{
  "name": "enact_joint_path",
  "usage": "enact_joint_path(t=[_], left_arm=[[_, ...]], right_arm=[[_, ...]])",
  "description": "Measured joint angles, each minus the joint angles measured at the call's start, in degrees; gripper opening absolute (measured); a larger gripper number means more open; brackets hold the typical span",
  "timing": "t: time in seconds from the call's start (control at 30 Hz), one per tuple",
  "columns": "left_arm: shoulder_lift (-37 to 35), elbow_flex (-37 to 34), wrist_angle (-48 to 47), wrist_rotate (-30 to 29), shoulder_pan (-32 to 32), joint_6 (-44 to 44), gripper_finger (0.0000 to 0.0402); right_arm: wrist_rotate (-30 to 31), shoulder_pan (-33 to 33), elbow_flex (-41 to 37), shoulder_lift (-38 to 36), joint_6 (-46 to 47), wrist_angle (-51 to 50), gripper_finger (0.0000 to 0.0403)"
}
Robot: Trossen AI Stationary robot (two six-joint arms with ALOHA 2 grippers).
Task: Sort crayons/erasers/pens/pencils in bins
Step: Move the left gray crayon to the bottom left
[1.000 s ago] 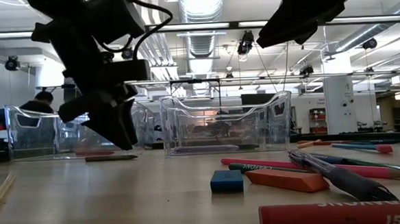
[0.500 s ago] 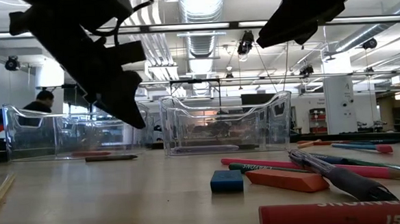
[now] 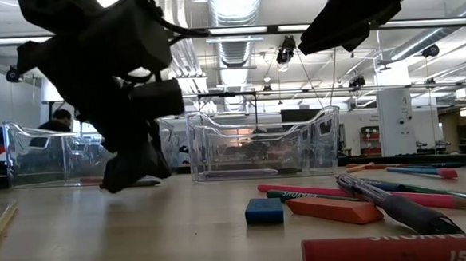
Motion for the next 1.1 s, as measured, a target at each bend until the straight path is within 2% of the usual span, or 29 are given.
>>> enact_joint_path(t=[0.13, 0.37, 0.77, 0.97, 1.1], left_arm=[[1.4, 2.5, -0.7, -1.7, -0.6, 4.0, 0.0001], [1.3, 6.8, -11.1, -5.0, -1.0, 4.2, 0.0001], [1.3, 8.0, -12.9, -3.4, -2.2, 25.6, 0.0001], [1.3, 9.3, -16.7, 2.9, -1.0, 33.2, 0.0001], [1.3, 9.9, -19.1, 3.7, -0.5, 37.0, 0.0001]], right_arm=[[0.0, 0.0, 0.0, 0.0, 0.0, 0.0, 0.0128], [0.0, 0.0, 0.0, 0.0, 0.0, 0.0, 0.0128], [0.0, 0.0, 0.0, 0.0, 0.0, 0.0, 0.0128], [0.0, 0.0, 0.0, 0.0, -0.1, 0.0, 0.0128], [0.0, 0.0, 0.0, 0.0, -0.1, 0.0, 0.0128]])
